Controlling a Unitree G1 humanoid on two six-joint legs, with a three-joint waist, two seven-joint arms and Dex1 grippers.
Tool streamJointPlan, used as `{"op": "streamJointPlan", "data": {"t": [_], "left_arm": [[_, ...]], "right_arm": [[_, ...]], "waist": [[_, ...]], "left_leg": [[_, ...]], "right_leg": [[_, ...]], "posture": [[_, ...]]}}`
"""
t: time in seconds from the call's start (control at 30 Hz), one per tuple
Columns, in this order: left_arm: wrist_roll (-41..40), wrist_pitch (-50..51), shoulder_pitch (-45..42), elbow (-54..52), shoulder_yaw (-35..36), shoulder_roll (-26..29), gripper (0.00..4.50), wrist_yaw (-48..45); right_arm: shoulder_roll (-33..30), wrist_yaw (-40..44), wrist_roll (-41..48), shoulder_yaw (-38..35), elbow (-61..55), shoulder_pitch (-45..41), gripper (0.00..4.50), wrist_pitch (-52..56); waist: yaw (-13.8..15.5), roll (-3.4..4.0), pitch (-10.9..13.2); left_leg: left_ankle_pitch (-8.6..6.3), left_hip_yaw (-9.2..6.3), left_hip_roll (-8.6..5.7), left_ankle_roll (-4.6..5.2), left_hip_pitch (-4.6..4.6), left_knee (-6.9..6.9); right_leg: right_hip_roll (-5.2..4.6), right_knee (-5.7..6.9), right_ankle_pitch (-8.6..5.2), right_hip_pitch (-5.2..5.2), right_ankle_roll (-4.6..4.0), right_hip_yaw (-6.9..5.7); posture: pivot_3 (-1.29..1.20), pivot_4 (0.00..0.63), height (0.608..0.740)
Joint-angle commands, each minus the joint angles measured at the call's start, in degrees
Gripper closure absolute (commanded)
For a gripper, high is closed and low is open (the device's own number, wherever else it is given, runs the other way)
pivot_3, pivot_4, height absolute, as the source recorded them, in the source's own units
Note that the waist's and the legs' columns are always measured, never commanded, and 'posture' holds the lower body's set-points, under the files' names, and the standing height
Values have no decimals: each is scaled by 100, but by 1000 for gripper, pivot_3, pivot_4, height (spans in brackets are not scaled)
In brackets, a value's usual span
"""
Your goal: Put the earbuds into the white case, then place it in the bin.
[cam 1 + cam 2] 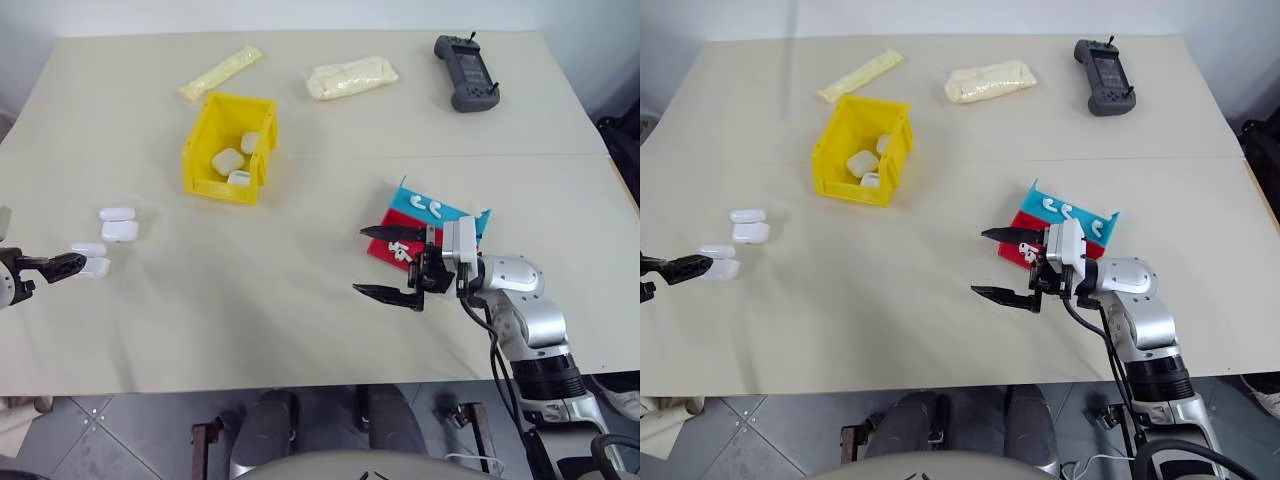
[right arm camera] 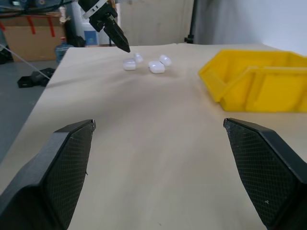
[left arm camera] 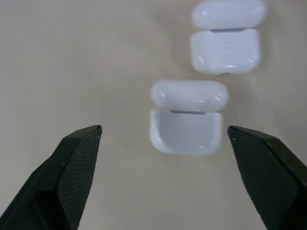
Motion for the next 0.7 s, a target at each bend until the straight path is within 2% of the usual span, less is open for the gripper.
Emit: {"op": "streamJointPlan", "data": {"t": [0.03, 0.17, 0.33, 0.7], "left_arm": [[254, 66, -646, 603, -614, 67, 43, -399], [544, 115, -1215, 1085, -1352, 73, 43, -783], [886, 154, -1751, 1473, -1846, -9, 43, -977], [1236, 440, -1776, 1405, -1918, -35, 43, -1225]], "right_arm": [[15, -148, 34, -129, -319, 117, 0, -119], [29, -297, 24, -116, -466, 239, 0, -142], [27, -436, 11, -124, -571, 336, 0, -176], [53, -630, -26, -101, -634, 466, 0, -296]], "waist": [[-21, 0, 0], [-52, -1, 0], [-47, -1, 0], [-47, -2, 0]], "left_leg": [[0, 0, -1, -1, 1, 0], [1, 3, -1, -2, -1, 1], [2, 16, 1, -3, 0, 2], [2, 18, 3, -2, 1, 5]], "right_leg": [[0, 2, 0, 0, 0, 0], [-1, 9, 0, -4, 0, -5], [-1, 12, 0, -9, 0, -7], [-2, 16, 0, -9, 0, -4]], "posture": [[0, 150, 740], [0, 150, 740], [0, 150, 740], [0, 150, 740]]}}
